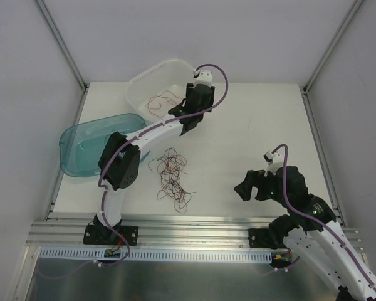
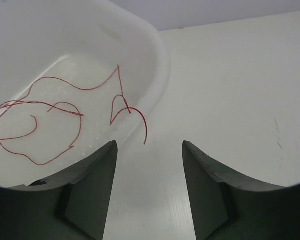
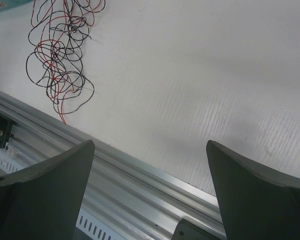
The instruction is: Untangle the cables
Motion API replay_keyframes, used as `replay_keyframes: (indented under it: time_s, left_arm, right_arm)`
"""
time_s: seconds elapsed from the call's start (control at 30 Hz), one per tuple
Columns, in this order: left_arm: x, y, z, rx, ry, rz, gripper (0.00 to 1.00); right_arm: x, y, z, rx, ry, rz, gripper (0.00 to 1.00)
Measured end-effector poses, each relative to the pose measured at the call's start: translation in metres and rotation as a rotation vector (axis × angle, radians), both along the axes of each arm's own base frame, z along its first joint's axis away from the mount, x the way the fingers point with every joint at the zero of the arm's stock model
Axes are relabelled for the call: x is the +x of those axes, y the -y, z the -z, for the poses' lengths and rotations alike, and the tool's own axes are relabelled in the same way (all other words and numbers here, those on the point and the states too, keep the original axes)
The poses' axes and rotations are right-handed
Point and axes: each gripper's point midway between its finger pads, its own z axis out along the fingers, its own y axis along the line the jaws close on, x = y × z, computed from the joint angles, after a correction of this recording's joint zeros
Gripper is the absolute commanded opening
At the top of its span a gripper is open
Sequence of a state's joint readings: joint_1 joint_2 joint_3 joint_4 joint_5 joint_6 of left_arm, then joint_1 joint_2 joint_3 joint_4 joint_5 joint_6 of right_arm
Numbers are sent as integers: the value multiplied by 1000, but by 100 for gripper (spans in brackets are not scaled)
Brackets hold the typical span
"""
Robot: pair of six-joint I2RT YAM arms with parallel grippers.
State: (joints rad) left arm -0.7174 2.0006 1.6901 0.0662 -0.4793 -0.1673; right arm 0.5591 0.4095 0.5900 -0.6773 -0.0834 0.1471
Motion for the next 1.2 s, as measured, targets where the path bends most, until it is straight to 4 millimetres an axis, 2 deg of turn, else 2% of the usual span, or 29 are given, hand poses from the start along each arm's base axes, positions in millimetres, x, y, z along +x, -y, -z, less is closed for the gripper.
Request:
replay_keyframes:
  time_s: [0.03,0.07,0.2,0.37,0.63,0.8,0.97,1.17,1.2]
  left_arm:
    - [5,0,4,20,8,-24,50]
    - [10,0,9,48,16,-56,44]
    - [23,1,27,123,37,-157,33]
    - [27,5,37,163,54,-221,33]
    - [29,2,32,164,79,-275,33]
    - [34,2,41,179,82,-298,33]
    - [35,1,40,180,88,-312,31]
    - [35,1,40,183,89,-314,24]
    - [35,0,40,184,89,-314,20]
  right_arm:
    - [0,-1,0,0,-4,-1,100]
    - [0,-1,1,0,-7,-2,100]
    - [0,-1,1,2,-9,-5,100]
    - [-1,-2,1,3,-9,-5,100]
    - [-1,-2,1,4,-10,-7,100]
    - [-1,-2,1,7,-5,-7,100]
    - [-1,-2,1,9,-2,-7,100]
    - [-1,-2,3,7,-5,-7,100]
    - [-1,-2,3,7,-6,-7,100]
